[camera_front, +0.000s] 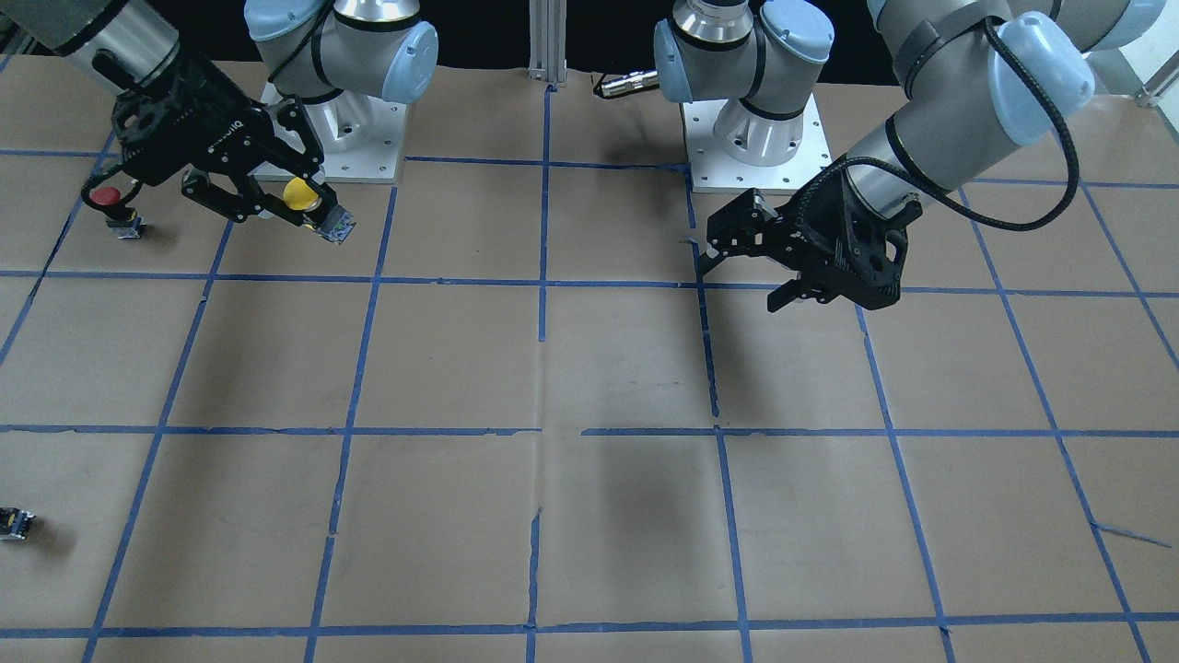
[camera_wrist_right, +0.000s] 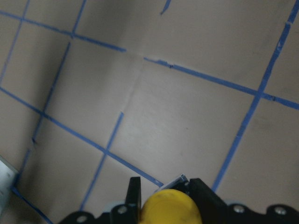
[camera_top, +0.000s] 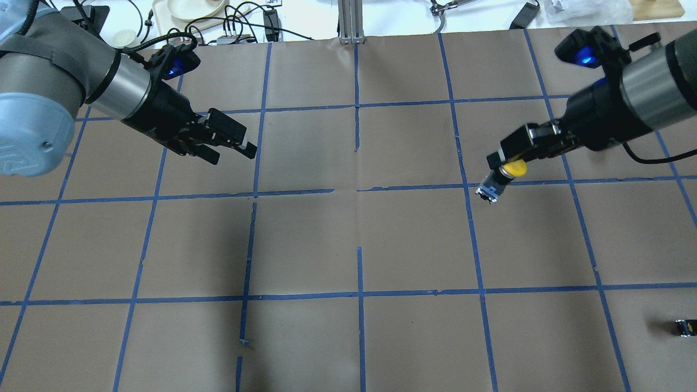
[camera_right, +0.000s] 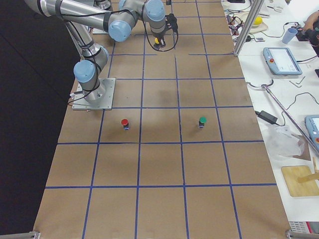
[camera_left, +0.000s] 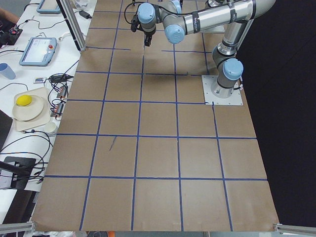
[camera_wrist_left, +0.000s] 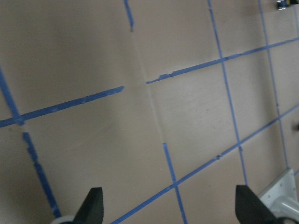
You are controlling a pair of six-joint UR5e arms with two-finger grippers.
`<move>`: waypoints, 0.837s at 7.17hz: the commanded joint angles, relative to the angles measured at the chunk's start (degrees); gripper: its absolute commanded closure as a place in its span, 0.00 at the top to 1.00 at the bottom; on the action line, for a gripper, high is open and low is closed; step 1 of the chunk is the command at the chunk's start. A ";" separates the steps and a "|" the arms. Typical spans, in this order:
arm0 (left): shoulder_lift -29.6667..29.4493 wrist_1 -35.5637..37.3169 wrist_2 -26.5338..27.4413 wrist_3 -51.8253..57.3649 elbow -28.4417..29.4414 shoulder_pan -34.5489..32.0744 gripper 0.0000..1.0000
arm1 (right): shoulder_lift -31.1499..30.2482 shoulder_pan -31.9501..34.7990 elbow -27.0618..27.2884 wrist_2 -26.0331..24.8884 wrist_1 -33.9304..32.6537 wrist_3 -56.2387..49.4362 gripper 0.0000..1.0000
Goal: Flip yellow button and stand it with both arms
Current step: 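Lower the button upright onto the table with the right gripper and release it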
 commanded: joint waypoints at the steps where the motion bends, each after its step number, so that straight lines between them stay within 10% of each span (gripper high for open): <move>1: 2.86 -0.05 13.96 -7.66 4.63 -4.87 1.00 | -0.57 -0.48 5.88 -11.22 -6.04 -21.65 0.27; 3: 2.35 -5.06 19.04 -10.59 9.04 -8.05 1.00 | -0.13 -3.88 7.13 -19.15 -8.00 -35.69 0.27; 6: 2.78 -5.07 18.94 -10.68 8.79 -8.59 1.00 | 4.86 -20.48 7.13 -18.21 -11.24 -66.75 0.26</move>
